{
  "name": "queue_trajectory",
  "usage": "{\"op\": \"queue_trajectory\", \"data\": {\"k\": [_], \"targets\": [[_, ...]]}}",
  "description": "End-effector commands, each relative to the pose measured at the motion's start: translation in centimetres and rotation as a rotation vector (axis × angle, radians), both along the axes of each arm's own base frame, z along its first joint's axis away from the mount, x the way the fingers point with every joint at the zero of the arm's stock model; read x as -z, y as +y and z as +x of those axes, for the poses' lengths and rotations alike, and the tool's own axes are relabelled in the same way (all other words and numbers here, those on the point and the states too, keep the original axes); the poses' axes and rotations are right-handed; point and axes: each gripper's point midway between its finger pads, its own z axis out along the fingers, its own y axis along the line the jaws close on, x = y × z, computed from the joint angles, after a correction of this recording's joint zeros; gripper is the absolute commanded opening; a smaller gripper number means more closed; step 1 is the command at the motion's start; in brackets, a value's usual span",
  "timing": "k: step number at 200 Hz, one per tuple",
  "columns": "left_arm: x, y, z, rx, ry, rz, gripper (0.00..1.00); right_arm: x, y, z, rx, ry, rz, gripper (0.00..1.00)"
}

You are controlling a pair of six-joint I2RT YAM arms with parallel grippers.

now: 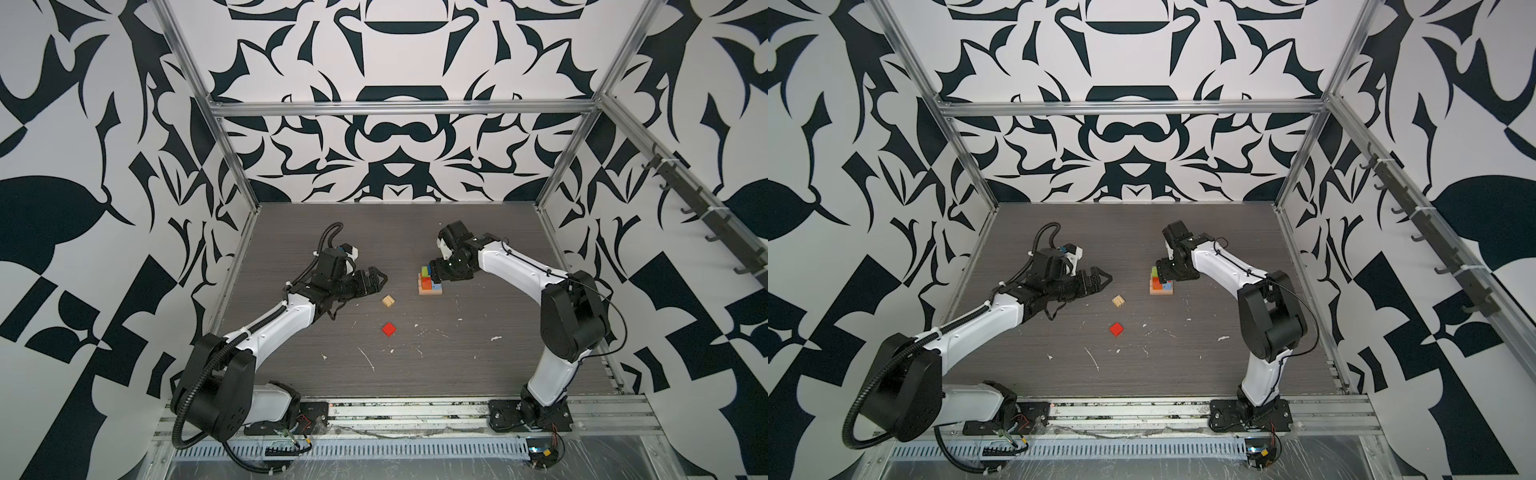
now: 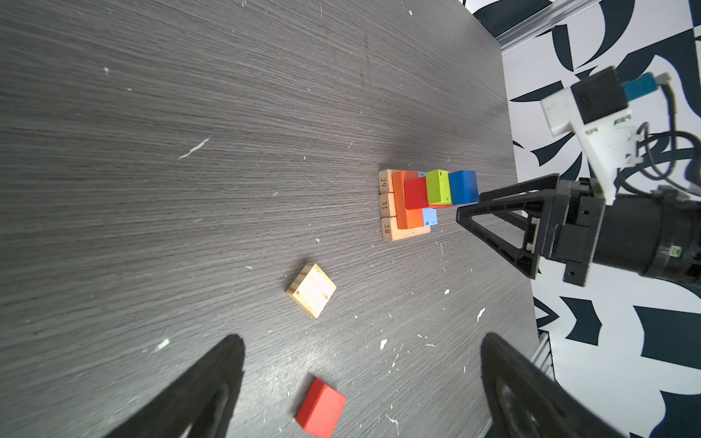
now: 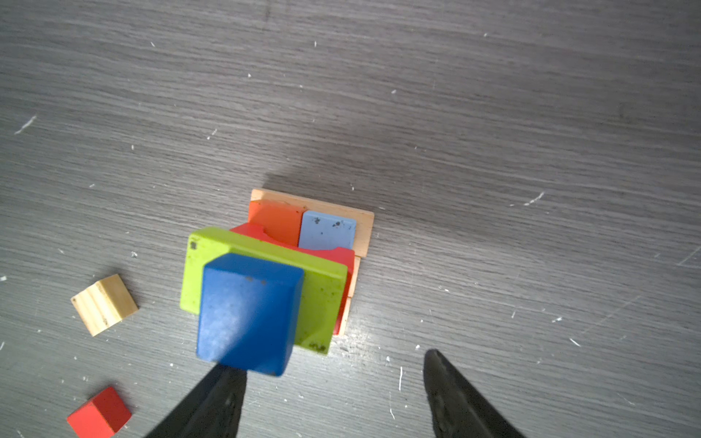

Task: Build the wood block tower
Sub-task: 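Raise the open right gripper above the stack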

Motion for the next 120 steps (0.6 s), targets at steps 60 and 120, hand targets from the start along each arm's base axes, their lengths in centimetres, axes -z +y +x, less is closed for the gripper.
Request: {"op": "queue_trajectory", "data": {"k": [60, 120], "targets": [[-0.32, -0.11, 0.11, 0.001, 0.001, 0.005, 1.00, -1.21, 0.34, 1.21, 0.014, -0.032, 0.022, 0.77], [-0.42, -0.09, 0.15, 0.001, -0.002, 0.005, 1.00, -1.30, 0.43, 1.40, 0.012, -0.034, 0.022, 0.77]]}}
